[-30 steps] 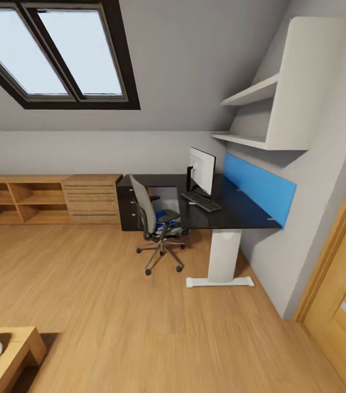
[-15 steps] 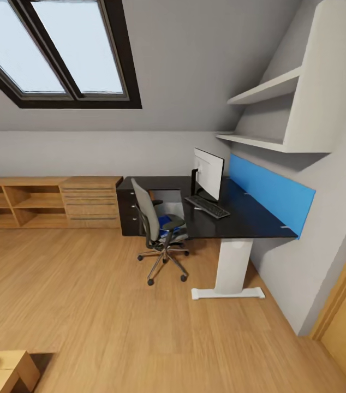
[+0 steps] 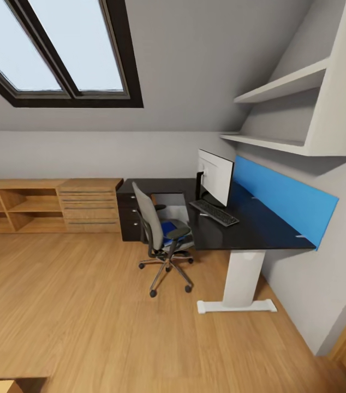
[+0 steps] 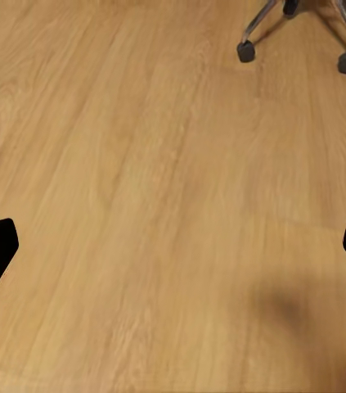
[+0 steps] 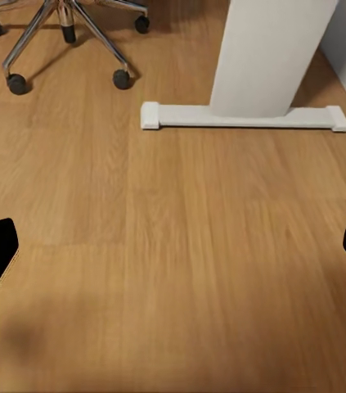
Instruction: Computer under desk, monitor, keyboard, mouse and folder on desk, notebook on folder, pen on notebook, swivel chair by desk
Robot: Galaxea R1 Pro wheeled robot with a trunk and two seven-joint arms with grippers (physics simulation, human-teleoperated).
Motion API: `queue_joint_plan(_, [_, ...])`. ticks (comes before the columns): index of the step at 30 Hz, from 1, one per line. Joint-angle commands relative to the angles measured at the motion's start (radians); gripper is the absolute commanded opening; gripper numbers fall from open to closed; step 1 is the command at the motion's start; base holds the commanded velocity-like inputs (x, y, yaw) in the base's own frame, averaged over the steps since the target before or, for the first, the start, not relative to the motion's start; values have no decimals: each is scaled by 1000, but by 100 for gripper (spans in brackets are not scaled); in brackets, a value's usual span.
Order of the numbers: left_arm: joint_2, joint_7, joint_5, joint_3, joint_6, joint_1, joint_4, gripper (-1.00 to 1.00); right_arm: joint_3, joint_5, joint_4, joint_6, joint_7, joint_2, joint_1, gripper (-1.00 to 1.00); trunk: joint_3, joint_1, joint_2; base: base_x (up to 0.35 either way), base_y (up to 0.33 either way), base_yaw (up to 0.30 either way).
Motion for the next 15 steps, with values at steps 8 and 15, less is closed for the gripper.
queue_joint_plan(8, [0,1,1,3,-1,0,-1,100,-2,13,1,-2,-7,1,-1,100,-1,1,-1,330,127,0])
queue_joint_plan(15, [8,1,1,4,0,0,-1,100,20,13,1,-1,-7,1,-1,100,-1,1,-1,330,129,0])
